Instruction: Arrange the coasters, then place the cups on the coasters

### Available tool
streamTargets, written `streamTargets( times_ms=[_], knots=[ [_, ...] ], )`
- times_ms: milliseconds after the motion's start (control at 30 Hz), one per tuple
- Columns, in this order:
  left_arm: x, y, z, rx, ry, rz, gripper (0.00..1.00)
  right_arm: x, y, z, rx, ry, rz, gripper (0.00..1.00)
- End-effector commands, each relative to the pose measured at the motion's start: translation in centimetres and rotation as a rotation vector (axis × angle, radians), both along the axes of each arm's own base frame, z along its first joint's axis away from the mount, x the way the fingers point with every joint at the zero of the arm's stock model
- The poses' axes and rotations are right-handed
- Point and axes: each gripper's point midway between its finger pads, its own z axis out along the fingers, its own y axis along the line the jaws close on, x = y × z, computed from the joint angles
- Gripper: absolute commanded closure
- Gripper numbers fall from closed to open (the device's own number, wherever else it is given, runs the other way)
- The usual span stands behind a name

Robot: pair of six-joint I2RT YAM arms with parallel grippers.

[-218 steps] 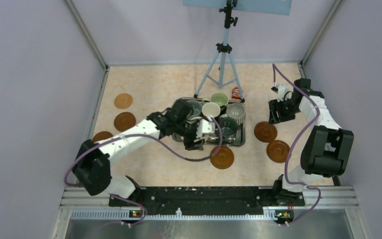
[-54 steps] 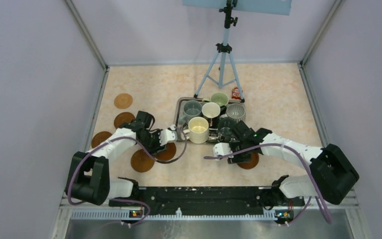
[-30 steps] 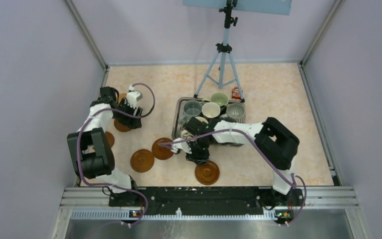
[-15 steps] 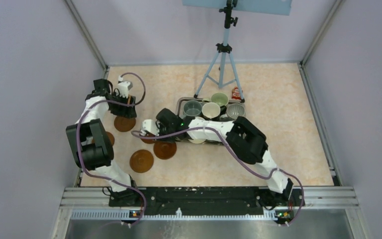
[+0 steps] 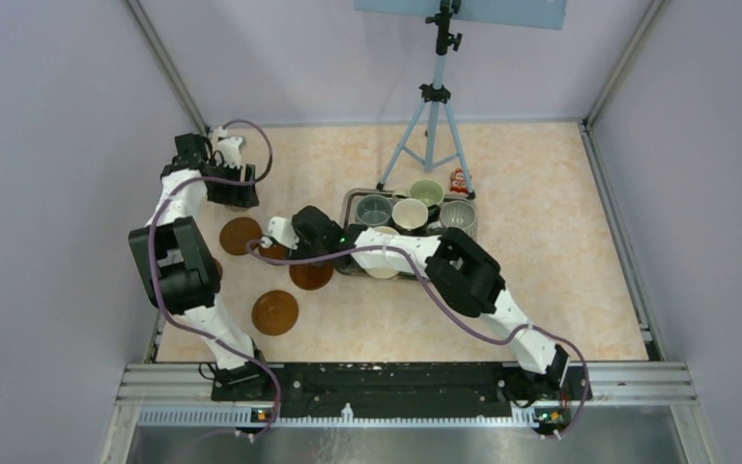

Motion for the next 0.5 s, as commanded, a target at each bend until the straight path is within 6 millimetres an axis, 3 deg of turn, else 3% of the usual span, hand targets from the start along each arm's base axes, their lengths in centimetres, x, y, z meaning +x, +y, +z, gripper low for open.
streamTargets(
  times_ms=[0,133,300,467],
  knots=[
    [3.3,1.2,1.8,-0.014,-0.062,0.061,0.24,0.3,1.5,9.8,0.186,-0.060,-0.005,0.41],
    [4.6,1.5,1.3,-0.025,-0.049,0.072,0.24,1.0,1.3,14.2,0.269,-0.049,-0.013,0.36],
    [5.1,2.3,-0.9,0.006,-0.008,0.068,0.26,1.8,-0.3,18.8,0.343,-0.015,-0.019,0.33],
    [3.2,-0.2,-1.1,-0.066,0.033,-0.035,0.29,1.7,-3.9,22.4,0.395,0.065,-0.016,0.31]
  ],
)
